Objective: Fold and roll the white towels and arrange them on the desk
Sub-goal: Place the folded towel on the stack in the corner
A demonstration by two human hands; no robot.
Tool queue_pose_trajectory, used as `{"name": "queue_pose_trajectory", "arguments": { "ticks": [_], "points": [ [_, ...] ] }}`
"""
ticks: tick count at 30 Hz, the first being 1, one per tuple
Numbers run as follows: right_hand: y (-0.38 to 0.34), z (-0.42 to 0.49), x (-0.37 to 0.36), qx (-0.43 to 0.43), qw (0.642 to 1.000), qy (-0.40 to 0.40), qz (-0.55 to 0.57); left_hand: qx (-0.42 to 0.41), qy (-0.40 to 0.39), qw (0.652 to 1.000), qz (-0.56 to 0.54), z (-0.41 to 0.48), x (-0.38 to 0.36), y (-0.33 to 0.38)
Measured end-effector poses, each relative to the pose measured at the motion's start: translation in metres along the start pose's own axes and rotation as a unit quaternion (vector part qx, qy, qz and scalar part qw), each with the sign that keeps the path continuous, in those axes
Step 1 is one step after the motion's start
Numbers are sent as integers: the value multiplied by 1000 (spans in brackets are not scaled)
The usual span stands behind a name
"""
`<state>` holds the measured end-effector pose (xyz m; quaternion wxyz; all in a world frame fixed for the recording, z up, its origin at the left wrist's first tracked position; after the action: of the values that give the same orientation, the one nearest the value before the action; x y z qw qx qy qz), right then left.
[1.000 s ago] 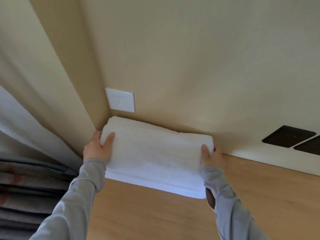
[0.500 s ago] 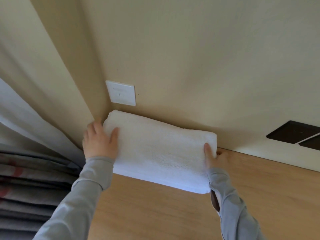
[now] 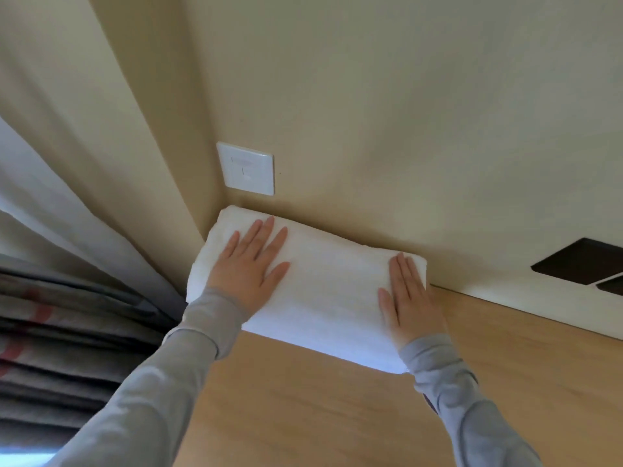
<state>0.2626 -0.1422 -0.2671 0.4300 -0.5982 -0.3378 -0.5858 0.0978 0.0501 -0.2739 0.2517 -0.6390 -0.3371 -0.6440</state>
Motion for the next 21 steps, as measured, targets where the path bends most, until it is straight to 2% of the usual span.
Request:
{"name": "queue_pose_trajectory", "arguments": {
  "ticks": [7,11,14,16,18,21],
  "points": [
    [7,3,-18,-8,999,-41,-14,9,-6,1000,-9,4,-8,-1],
    [8,8,-17,-8,996,-86,-21,-3,-62,998,-9,10,-6,-3],
    [7,8,-5,-5,993,-113,-16,66,-64,996,22,9,8,-35],
    [0,7,6,0,995,-104,2,113,-80,990,21,1,14,-56],
    [-7,5,23,0,997,-75,24,116,-83,989,28,-7,25,-57],
    [-18,1,48,10,998,-38,41,106,-34,994,12,-11,57,-36]
  ]
}}
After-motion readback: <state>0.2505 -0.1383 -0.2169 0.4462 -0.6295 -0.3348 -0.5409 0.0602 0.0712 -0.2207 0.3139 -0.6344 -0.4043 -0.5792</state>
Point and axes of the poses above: each hand's wrist, its own z-axis towards the middle knuckle, its own x-axis out of the back of the hand, y = z × x, the point moved 9 cm from there along z, towards the middle knuckle, and after that the axes turned 14 degrees about x, right-handed, at the moved point
